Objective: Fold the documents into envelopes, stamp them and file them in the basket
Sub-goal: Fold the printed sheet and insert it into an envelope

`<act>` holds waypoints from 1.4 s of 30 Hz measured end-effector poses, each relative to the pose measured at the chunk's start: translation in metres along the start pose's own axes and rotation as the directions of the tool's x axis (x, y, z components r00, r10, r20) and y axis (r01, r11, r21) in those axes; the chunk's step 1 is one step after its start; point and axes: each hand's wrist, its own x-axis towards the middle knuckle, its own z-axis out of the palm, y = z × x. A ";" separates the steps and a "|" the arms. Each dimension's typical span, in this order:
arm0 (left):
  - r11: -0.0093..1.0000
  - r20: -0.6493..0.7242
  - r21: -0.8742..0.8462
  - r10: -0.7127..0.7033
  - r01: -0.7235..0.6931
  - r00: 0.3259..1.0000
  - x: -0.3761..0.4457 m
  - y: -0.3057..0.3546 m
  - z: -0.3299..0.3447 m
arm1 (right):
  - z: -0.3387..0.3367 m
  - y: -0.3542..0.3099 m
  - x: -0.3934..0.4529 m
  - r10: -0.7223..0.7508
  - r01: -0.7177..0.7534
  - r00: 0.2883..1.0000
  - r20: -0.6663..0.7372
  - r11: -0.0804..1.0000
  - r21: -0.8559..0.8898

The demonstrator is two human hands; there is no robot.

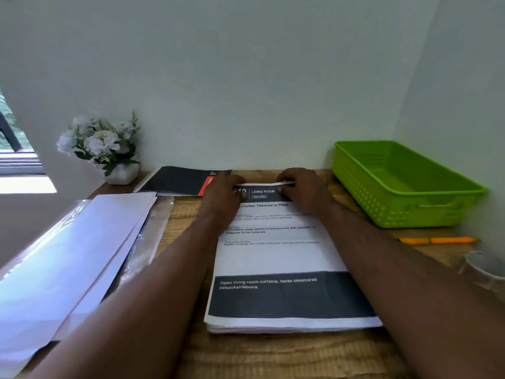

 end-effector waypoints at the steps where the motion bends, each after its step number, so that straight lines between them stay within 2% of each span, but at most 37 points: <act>1: 0.999 -0.025 -0.050 -0.018 0.017 1.000 -0.005 -0.001 -0.001 | 0.003 0.000 -0.007 -0.020 0.020 0.998 -0.053 1.000 0.006; 6: 0.982 -0.087 -0.180 -0.079 0.063 0.993 -0.008 -0.001 -0.002 | 0.011 0.013 -0.015 -0.064 0.099 0.972 -0.226 0.985 0.144; 8: 0.981 -0.117 -0.186 -0.073 0.051 0.990 -0.006 -0.001 -0.003 | 0.006 0.018 -0.012 -0.016 0.062 0.976 -0.217 0.977 0.206; 11: 0.986 -0.171 -0.166 -0.054 0.025 0.984 -0.005 -0.003 -0.001 | 0.001 0.025 -0.007 0.041 -0.009 0.983 -0.177 0.983 0.183; 14: 0.978 -0.221 -0.208 -0.053 0.006 0.974 -0.003 -0.005 -0.001 | 0.001 0.024 -0.008 0.010 0.020 0.991 -0.131 0.975 0.221; 16: 0.974 -0.267 -0.218 0.000 -0.061 0.964 0.000 -0.006 -0.002 | -0.001 0.021 -0.010 -0.015 0.049 0.991 -0.136 0.968 0.247; 19: 0.976 -0.367 -0.095 0.147 -0.194 0.918 0.002 -0.005 -0.003 | -0.007 0.016 -0.009 -0.073 0.128 0.968 -0.242 0.968 0.218; 22: 0.952 -0.486 -0.058 0.235 -0.299 0.842 0.000 0.002 -0.012 | -0.014 0.011 -0.008 -0.105 0.168 0.910 -0.401 0.978 0.125; 24: 0.939 -0.556 0.008 0.290 -0.344 0.779 -0.005 0.011 -0.019 | -0.017 0.003 -0.012 -0.123 0.178 0.887 -0.445 0.981 0.082; 25: 0.938 -0.553 0.049 0.312 -0.343 0.773 -0.008 0.016 -0.024 | -0.018 0.000 -0.016 -0.142 0.184 0.882 -0.449 0.982 0.052; 31: 0.914 -0.288 0.300 0.361 -0.274 0.887 -0.021 0.045 -0.031 | -0.019 -0.020 -0.041 -0.324 0.256 0.851 -0.413 0.943 -0.213; 35: 0.878 -0.150 0.424 0.312 -0.224 0.938 -0.022 0.054 -0.025 | -0.018 -0.023 -0.052 -0.327 0.214 0.859 -0.393 0.928 -0.304; 39: 0.904 0.041 0.402 0.144 -0.148 0.989 -0.021 0.051 -0.019 | -0.010 -0.009 -0.055 -0.267 0.221 0.956 -0.122 0.928 -0.299; 42: 0.911 0.170 0.403 0.017 -0.085 0.985 -0.025 0.049 -0.009 | -0.010 0.000 -0.053 -0.275 0.263 0.961 -0.014 0.934 -0.241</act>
